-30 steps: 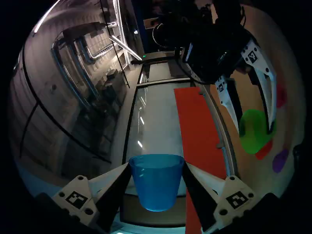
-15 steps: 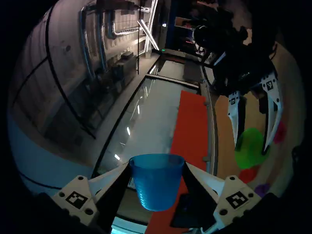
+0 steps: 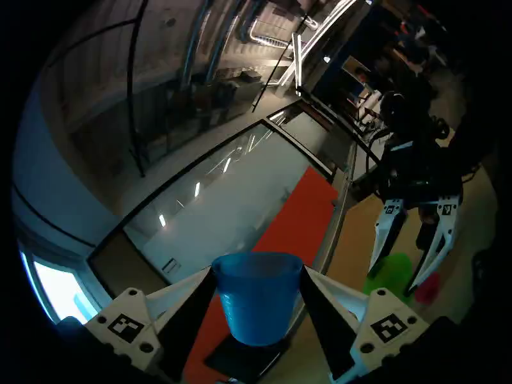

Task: Pour water

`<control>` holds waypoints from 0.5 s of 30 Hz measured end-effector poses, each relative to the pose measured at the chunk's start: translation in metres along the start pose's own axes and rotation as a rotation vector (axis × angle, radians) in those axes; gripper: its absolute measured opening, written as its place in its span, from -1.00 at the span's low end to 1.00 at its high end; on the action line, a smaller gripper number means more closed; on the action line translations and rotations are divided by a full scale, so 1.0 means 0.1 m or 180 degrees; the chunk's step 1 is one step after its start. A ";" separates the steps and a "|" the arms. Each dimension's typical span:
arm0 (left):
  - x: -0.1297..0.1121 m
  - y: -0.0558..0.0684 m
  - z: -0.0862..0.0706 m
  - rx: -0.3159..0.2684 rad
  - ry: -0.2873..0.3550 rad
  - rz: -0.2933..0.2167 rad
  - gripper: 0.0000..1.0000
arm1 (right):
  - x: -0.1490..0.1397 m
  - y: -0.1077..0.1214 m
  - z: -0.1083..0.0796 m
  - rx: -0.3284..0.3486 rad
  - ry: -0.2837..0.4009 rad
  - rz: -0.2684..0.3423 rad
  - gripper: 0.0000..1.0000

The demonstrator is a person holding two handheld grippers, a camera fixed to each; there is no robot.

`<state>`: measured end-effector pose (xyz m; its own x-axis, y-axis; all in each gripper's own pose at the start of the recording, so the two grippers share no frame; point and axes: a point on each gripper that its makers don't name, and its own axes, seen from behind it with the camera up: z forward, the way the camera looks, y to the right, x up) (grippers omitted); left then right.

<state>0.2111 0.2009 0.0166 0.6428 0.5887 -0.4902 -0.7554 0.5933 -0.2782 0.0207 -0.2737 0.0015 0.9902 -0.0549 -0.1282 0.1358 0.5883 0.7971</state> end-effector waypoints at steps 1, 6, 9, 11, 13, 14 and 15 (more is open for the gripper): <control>-0.02 -0.01 0.00 0.0000 -0.0007 -0.0097 0.74 | 0.01 0.00 0.00 -0.0001 0.0004 0.0001 0.84; -0.09 -0.05 0.01 0.0001 -0.0032 -0.0540 0.74 | 0.02 -0.02 -0.02 -0.0007 0.0014 0.0008 0.84; -0.13 -0.07 0.01 -0.0001 -0.0047 -0.0808 0.74 | 0.03 -0.03 -0.03 -0.0011 0.0021 0.0010 0.84; -0.17 -0.08 0.01 -0.0001 -0.0060 -0.0984 0.74 | 0.04 -0.03 -0.03 -0.0013 0.0028 0.0013 0.84; -0.20 -0.10 0.01 -0.0008 -0.0064 -0.1170 0.74 | 0.05 -0.04 -0.04 -0.0013 0.0033 0.0018 0.84; -0.21 -0.10 0.01 -0.0011 -0.0065 -0.1259 0.74 | 0.05 -0.04 -0.05 -0.0013 0.0036 0.0021 0.84; -0.22 -0.11 0.01 -0.0015 -0.0067 -0.1343 0.74 | 0.05 -0.04 -0.05 -0.0015 0.0037 0.0020 0.84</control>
<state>0.2051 0.1815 0.0311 0.8983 0.3058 -0.3154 -0.4259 0.7822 -0.4547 0.0254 -0.2724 -0.0052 0.9906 -0.0418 -0.1300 0.1294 0.5923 0.7952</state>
